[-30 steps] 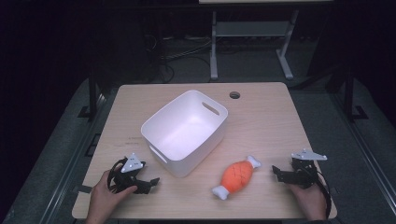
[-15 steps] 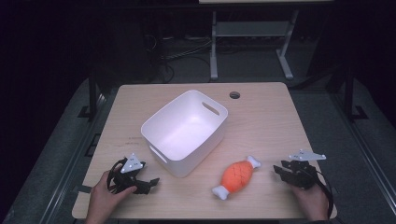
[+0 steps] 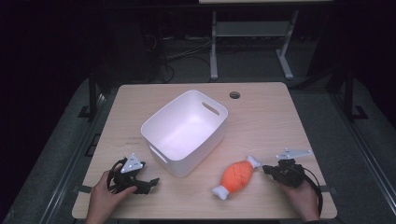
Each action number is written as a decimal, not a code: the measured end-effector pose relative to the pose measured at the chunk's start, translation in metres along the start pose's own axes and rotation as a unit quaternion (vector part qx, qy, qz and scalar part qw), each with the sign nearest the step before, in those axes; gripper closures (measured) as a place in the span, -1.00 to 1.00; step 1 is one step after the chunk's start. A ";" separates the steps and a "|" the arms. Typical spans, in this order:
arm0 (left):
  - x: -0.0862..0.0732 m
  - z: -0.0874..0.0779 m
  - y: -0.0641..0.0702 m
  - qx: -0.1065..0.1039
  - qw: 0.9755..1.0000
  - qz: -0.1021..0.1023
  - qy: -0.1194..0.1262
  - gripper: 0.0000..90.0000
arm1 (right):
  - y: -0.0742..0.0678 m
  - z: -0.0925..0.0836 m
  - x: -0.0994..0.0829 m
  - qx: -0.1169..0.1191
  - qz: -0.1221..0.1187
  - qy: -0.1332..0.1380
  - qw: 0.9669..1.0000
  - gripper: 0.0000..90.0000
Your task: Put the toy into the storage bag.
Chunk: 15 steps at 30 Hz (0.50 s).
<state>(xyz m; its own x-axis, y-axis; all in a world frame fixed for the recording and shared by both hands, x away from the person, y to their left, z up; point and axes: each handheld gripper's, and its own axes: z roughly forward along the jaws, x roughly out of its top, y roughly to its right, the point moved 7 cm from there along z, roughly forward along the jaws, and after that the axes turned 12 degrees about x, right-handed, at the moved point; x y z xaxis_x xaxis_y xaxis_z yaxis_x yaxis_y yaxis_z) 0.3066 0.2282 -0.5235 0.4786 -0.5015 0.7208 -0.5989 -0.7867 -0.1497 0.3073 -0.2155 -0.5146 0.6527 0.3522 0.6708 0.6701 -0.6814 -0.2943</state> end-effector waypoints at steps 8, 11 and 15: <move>0.000 0.000 0.000 0.000 1.000 0.000 0.000 -0.71 | -0.001 0.008 0.006 0.011 -0.003 -0.004 1.000 0.99; 0.000 0.000 0.000 0.000 1.000 0.000 0.000 -0.71 | 0.001 0.009 0.007 0.011 -0.001 -0.004 1.000 0.99; 0.000 0.000 0.000 0.000 1.000 0.000 0.000 -0.71 | 0.002 0.014 0.014 0.016 0.000 -0.001 1.000 0.99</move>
<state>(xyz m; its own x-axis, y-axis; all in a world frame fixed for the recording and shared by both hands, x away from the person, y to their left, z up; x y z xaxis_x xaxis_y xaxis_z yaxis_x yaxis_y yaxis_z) 0.3066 0.2282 -0.5235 0.4788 -0.5018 0.7204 -0.5988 -0.7867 -0.1499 0.3228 -0.2023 -0.5149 0.6532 0.3546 0.6690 0.6812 -0.6609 -0.3149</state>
